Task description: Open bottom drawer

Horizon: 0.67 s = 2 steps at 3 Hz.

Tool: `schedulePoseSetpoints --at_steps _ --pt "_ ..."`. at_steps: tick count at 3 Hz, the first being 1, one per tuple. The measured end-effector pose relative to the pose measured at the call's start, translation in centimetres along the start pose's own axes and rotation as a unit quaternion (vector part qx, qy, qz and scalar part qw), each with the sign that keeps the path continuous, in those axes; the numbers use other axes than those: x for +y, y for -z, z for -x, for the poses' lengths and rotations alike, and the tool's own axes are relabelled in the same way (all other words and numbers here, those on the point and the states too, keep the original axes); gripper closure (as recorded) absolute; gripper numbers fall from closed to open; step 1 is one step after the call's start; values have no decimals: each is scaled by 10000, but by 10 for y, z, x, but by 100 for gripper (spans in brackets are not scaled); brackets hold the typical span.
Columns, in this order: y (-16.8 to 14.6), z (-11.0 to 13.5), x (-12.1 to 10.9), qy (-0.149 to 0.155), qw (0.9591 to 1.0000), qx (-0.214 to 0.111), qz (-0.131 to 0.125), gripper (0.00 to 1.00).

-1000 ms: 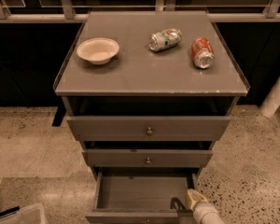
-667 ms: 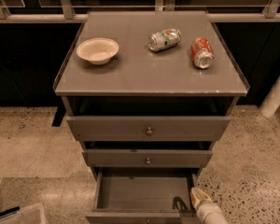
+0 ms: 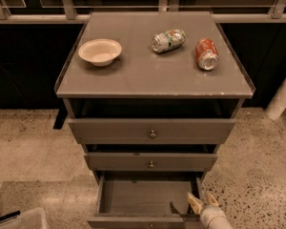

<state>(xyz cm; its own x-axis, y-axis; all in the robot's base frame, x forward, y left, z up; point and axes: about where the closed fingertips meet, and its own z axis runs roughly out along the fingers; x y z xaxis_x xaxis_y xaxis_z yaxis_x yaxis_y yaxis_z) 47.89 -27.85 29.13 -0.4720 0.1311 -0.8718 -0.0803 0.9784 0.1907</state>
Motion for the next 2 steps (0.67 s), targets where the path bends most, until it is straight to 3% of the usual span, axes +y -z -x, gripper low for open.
schedulePoseSetpoints --at_steps 1,2 --pt "0 0 0 0 10000 0 0 0" --pt "0 0 0 0 10000 0 0 0"
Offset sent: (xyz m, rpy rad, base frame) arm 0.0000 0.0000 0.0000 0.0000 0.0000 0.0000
